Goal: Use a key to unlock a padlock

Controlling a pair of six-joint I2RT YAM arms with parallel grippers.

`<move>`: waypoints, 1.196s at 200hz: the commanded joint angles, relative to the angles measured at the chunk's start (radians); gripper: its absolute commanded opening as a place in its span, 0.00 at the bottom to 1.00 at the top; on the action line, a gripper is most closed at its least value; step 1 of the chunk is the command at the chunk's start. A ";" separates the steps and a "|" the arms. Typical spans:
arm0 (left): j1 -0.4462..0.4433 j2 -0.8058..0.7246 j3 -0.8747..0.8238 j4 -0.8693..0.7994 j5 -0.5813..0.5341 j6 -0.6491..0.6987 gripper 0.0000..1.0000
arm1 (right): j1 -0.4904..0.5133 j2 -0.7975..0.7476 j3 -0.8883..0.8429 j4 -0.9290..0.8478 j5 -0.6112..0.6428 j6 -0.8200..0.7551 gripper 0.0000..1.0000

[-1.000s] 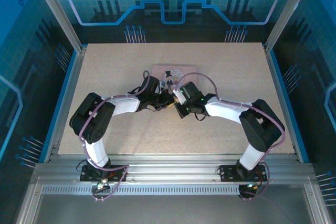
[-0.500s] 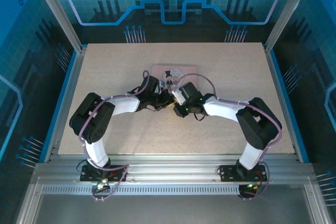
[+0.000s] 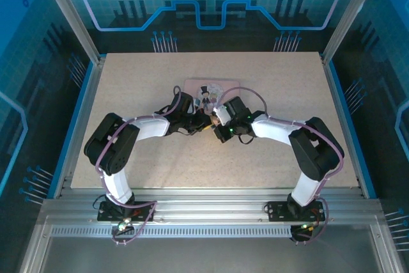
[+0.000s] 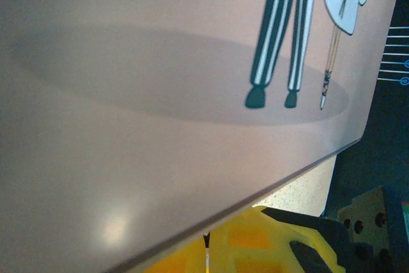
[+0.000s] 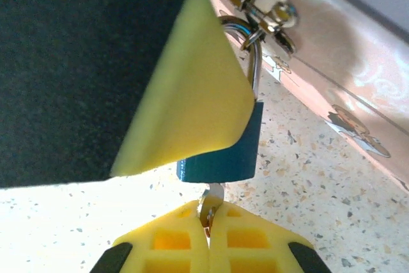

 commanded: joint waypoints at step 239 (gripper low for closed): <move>0.072 -0.233 -0.180 -0.145 -0.064 0.023 0.99 | 0.104 0.080 0.206 -0.267 0.273 -0.353 0.00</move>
